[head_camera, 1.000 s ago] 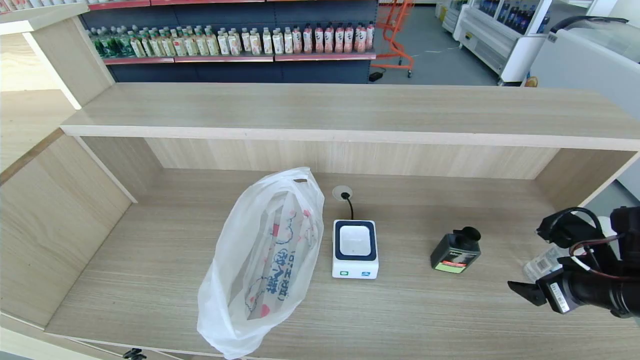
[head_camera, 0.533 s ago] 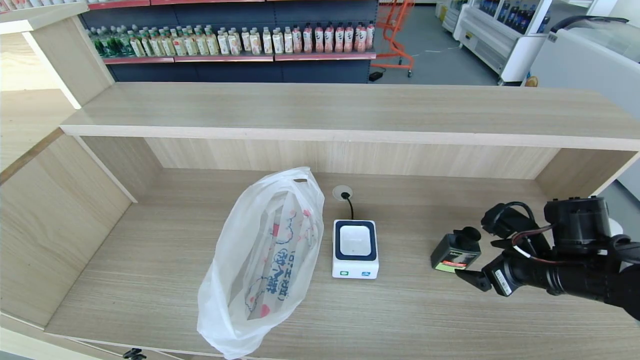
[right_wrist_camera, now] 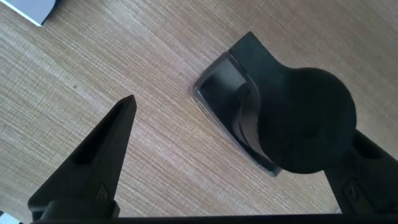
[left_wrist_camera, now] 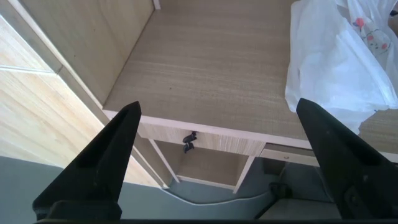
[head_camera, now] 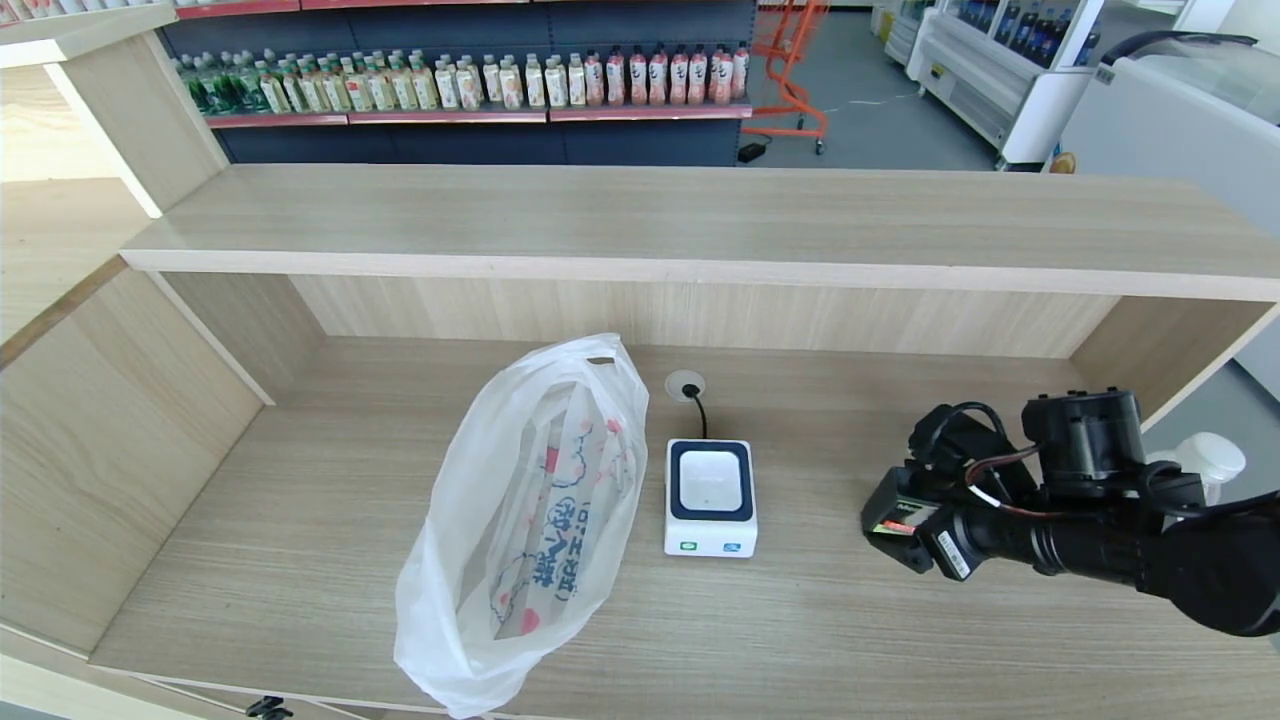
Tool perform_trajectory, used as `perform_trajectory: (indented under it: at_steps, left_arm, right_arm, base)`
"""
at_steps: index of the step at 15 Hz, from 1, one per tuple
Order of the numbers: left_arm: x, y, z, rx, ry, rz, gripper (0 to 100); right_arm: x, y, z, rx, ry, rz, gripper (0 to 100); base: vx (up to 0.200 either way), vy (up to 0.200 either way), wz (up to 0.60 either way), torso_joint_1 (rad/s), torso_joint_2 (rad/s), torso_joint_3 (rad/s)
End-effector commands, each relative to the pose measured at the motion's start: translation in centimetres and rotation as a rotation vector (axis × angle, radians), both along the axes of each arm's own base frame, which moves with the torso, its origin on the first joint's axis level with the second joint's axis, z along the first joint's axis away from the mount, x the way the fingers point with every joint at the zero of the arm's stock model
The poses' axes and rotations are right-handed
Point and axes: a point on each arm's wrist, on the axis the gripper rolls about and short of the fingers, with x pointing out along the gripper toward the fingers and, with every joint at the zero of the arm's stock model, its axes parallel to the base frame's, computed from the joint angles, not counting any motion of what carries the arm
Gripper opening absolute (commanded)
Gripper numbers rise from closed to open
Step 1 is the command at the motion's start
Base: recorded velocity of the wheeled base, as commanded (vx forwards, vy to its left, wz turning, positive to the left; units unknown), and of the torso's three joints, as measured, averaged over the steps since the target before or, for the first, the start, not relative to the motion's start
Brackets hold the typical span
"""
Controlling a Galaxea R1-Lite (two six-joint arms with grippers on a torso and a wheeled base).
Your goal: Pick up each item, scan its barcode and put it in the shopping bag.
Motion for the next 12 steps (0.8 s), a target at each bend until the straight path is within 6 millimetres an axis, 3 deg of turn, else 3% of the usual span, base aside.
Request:
perform_trajectory:
  at_steps: [1,6,7,12]
  left_arm:
    - [0.0,0.0,0.0,0.000,0.000,0.001,100]
    - [0.0,0.0,0.0,0.000,0.000,0.001,100]
    - [0.0,0.0,0.0,0.000,0.000,0.001,100]
    - [0.0,0.0,0.0,0.000,0.000,0.001,100]
  right_arm:
    - [0.4,0.4,-0.7,-0.006,0.011,0.013,100]
    - [1.7,0.7,-1.1,-0.020,-0.014,0.024,100]
    - [1.7,0.7,-1.3,-0.021,-0.008,0.024,0]
    - [2.4,0.7,-1.8,-0.013,-0.040,0.018,0]
  base:
    - [0.000,0.000,0.00,0.000,0.00,0.000]
    - [0.000,0.000,0.00,0.000,0.00,0.000]
    - [0.000,0.000,0.00,0.000,0.00,0.000]
    - [0.000,0.000,0.00,0.000,0.00,0.000]
